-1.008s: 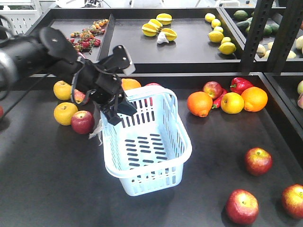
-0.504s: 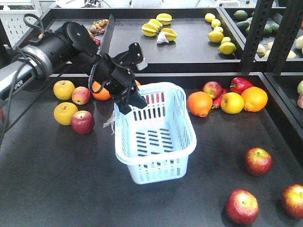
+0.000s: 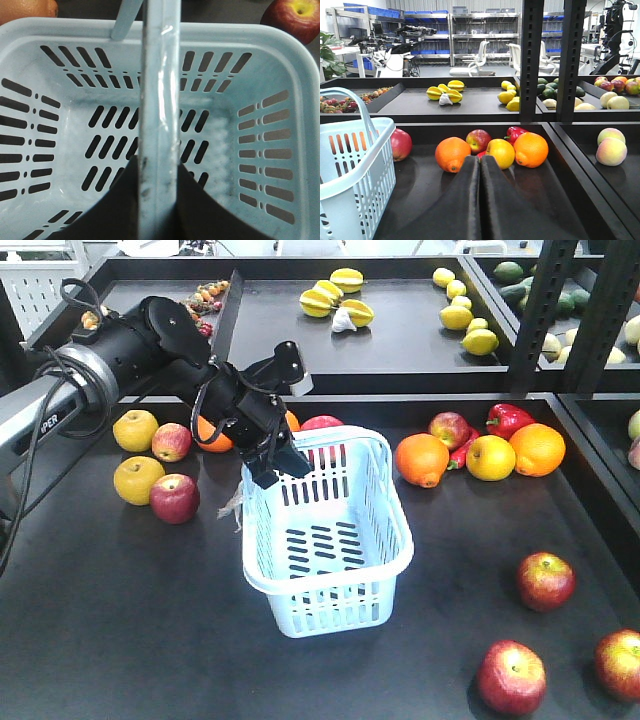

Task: Pick three apples into basket with both arms
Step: 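Lower the light-blue basket onto the table with the left gripper, then open the left gripper and lift it away from the basket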

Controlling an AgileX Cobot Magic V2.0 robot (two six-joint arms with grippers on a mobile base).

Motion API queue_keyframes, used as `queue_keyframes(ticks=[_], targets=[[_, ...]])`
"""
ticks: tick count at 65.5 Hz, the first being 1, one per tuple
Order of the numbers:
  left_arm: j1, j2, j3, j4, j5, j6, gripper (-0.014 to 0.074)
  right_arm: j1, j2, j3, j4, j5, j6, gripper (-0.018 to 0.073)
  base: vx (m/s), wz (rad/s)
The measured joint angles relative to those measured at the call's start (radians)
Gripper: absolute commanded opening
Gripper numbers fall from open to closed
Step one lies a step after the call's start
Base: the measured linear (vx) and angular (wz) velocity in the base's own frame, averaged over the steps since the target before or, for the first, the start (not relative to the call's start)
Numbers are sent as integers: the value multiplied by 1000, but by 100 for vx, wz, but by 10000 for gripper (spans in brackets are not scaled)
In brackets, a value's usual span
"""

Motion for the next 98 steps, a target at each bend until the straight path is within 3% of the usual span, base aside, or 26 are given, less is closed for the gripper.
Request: queue_keyframes(ticks=[11,30,41,53,60,70,78,89,98], targets=[[0,2,0,-3,0,-1,170,0,0,0,0,0,0,-5,0,0],[-1,2,-2,-14,0,-34,510,0,0,0,0,0,0,-5,0,0],[-1,1,-2,-21,0,-79,547,0,0,0,0,0,0,-5,0,0],[-1,-50,-7,-33,0,-102,514,0,0,0,0,0,0,-5,0,0],[-1,-94,-18,-35,0,-162,434,0,0,0,0,0,0,-5,0,0],[-1,-170,-19,-2,2,-310,191,0,0,0,0,0,0,-5,0,0],[-1,-244,-19,70,3,-466,-10,0,0,0,0,0,0,-5,0,0],[-1,-377,27,152,4,-620,-8,0,0,0,0,0,0,-5,0,0],[-1,-535,238,158,3,-653,-8,0,0,0,0,0,0,-5,0,0]])
